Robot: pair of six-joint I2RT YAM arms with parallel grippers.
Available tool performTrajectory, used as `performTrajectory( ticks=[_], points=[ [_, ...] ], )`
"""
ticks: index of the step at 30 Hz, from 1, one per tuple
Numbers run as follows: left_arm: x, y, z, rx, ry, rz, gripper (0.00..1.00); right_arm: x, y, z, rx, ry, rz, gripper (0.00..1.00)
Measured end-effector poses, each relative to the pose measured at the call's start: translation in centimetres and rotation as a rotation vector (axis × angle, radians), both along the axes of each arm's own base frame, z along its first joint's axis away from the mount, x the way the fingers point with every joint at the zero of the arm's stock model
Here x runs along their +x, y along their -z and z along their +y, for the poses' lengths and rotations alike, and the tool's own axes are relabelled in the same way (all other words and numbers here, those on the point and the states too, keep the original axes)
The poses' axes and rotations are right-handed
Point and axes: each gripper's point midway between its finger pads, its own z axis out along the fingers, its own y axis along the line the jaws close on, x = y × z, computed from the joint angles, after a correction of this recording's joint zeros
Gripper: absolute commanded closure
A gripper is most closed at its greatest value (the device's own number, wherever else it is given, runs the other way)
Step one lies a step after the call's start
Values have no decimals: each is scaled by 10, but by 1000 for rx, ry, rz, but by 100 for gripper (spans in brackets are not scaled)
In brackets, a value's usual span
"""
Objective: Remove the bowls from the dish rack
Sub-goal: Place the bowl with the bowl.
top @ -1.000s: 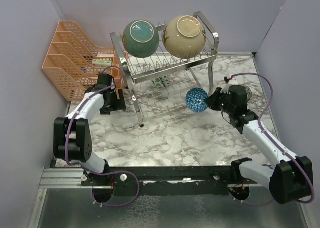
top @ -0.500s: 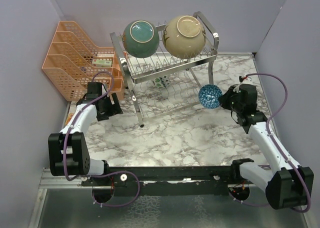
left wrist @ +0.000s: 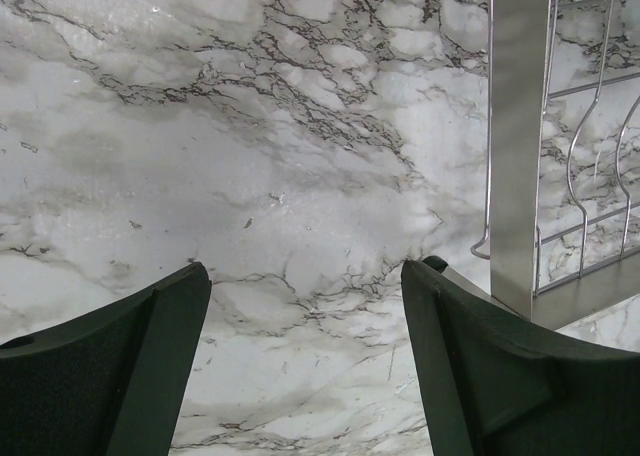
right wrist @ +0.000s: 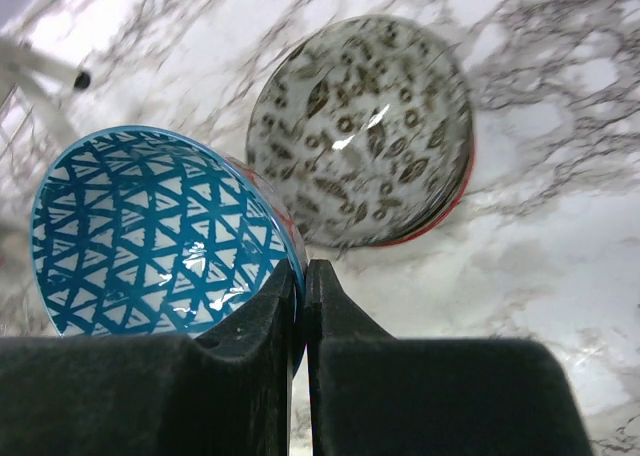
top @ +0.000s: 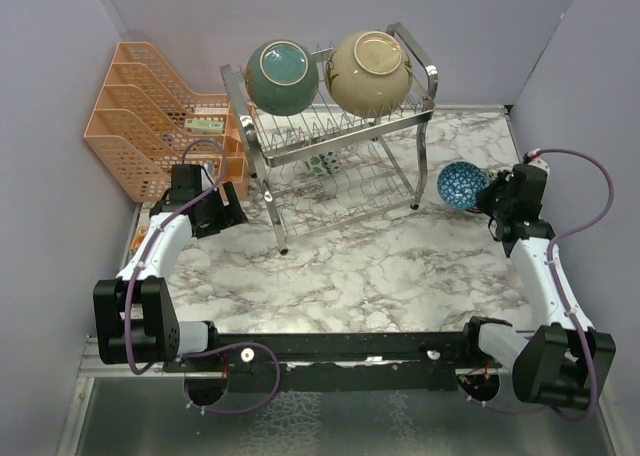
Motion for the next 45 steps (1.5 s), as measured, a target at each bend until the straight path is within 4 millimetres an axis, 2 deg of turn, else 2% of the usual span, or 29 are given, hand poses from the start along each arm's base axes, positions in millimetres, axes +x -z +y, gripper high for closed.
performTrajectory(
  ticks=[7,12,20,37,45],
  points=[
    [2,-3,0,0,1,-17,20,23,-3,-37,46,125,24,98],
    [2,-4,0,0,1,-17,20,27,-6,-50,84,183,29,98],
    [2,-3,0,0,1,-17,20,46,-13,-63,126,247,70,98],
    [2,-3,0,0,1,-17,20,31,5,-72,136,355,147,99],
    [2,-3,0,0,1,-17,20,24,23,-73,132,370,196,99]
  ],
)
